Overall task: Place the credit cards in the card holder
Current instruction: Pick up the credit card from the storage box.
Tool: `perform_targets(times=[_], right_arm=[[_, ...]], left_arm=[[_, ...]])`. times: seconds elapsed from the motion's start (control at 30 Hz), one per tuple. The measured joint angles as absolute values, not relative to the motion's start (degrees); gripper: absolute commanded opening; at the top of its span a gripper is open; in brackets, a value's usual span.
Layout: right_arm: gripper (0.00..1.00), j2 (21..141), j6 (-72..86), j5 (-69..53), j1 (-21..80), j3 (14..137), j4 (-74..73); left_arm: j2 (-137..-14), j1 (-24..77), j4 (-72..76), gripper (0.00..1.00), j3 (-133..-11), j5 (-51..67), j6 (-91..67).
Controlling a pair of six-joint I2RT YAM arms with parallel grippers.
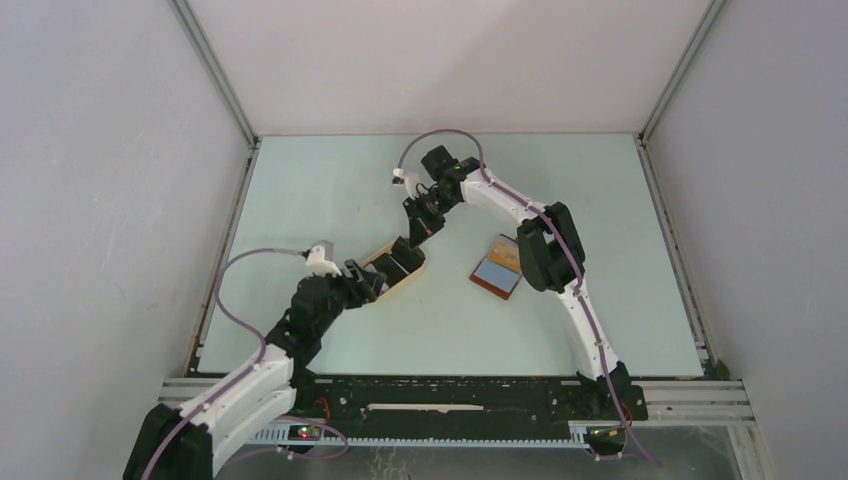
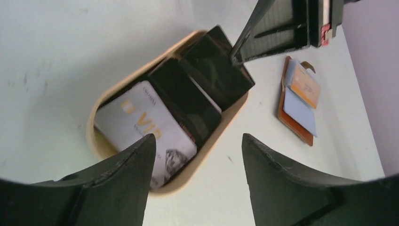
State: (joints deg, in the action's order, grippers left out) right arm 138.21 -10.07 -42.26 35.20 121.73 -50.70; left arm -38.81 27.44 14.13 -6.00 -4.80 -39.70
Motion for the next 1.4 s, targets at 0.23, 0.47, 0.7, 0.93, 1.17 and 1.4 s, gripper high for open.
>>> perform_targets(times=[0.23, 0.47, 0.7, 0.93, 1.17, 1.4], right_arm=[[0.00, 138.2, -12.3, -45.3, 34.3, 120.8, -49.8], [0.00, 138.2, -15.5, -48.6, 33.8, 120.7, -49.8], [0.00, 138.2, -17.3, -51.5, 33.5, 120.8, -50.0], [0.00, 138.2, -18.0, -53.1, 33.3, 122.3, -50.4], [0.00, 138.2, -17.2, -56.2, 32.4, 122.3, -50.3], [0.00, 138.2, -12.2, -59.2, 31.4, 122.3, -47.7]], left_arm=[[-59.2, 14.8, 28.3, 0.72, -15.6, 12.4, -34.9], [-81.6, 7.7, 42.9, 0.70, -25.2, 32.8, -34.5], [-89.8, 5.3, 49.1, 0.66, -29.5, 45.1, -32.9], [-93.0, 4.1, 50.4, 0.63, -31.4, 48.3, -32.9], [-90.8, 2.7, 53.3, 0.74, -28.2, 46.8, -35.2], [-89.7, -1.7, 69.7, 0.74, -18.6, 45.1, -49.3]])
